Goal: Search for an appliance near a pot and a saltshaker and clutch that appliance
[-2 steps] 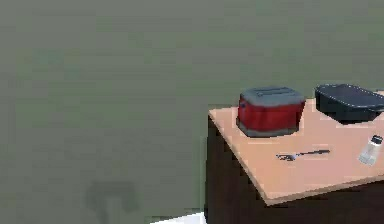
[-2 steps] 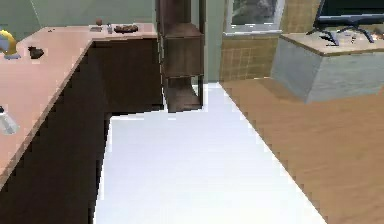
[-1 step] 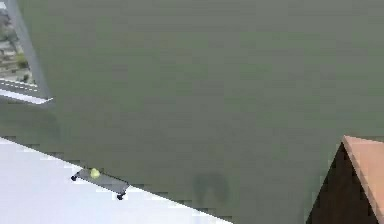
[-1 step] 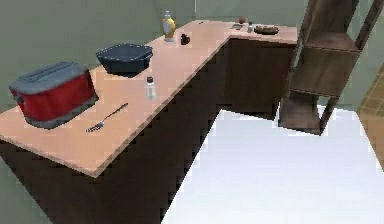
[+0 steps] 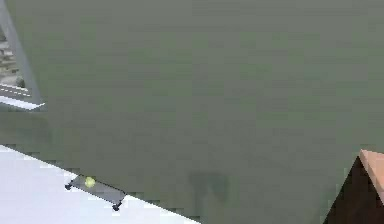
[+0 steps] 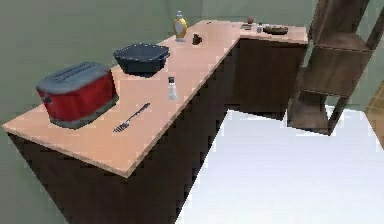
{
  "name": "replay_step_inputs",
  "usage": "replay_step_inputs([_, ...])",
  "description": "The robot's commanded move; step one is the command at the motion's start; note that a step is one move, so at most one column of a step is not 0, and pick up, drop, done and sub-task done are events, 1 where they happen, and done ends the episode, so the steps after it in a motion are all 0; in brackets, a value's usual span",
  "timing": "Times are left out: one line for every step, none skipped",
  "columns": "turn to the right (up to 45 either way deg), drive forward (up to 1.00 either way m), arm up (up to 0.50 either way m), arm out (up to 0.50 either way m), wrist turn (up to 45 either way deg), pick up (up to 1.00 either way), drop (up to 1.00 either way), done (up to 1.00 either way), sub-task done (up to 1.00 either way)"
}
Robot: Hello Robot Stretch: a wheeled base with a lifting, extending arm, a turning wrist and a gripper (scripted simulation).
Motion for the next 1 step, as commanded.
replay_step_inputs([-24.0,0.00,0.00,0.00,0.0,0.00,0.00,0.00,0.00])
